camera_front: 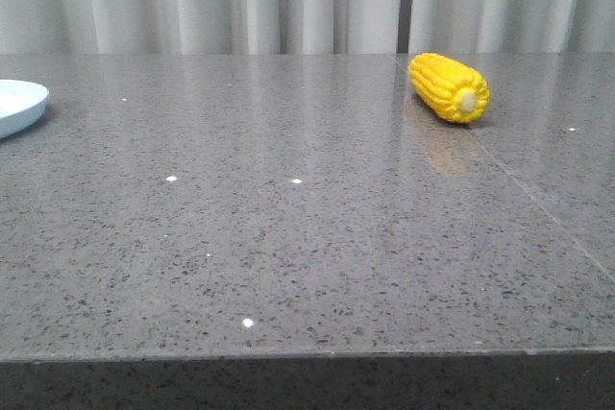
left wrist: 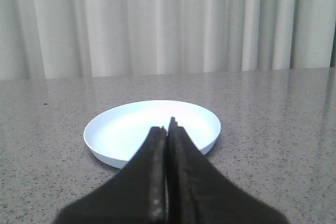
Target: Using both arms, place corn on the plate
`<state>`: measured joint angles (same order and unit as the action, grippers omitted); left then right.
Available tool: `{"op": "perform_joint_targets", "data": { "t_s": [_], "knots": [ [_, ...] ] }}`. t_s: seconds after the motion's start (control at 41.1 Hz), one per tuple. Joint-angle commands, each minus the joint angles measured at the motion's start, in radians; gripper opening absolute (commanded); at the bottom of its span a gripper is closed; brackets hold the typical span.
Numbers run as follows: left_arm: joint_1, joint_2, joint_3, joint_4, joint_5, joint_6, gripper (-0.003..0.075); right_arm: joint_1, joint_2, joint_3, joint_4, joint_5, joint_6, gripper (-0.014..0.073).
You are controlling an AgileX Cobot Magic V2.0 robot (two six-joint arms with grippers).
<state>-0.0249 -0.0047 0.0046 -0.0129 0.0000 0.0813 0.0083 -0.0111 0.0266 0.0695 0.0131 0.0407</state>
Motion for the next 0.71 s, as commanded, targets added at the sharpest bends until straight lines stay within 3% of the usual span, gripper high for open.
{"op": "perform_joint_targets", "data": {
  "t_s": [0.0,0.559,0.681],
  "knots": [
    [-0.007,-0.021,0.005,-0.003,-0.079,-0.003,-0.002,-0.004,-0.016,-0.005,-0.005,-0.088,-0.01,-0.0068],
    [-0.007,-0.021,0.005,-0.003,-0.09,-0.003,-0.002,-0.004,-0.016,-0.005,-0.005,-0.091,-0.01,-0.0068],
    [-0.007,-0.021,-0.003,-0.003,-0.168,-0.003,-0.002,-0.004,-0.016,-0.006,-0.005,-0.154,-0.01,-0.0068]
  ]
}}
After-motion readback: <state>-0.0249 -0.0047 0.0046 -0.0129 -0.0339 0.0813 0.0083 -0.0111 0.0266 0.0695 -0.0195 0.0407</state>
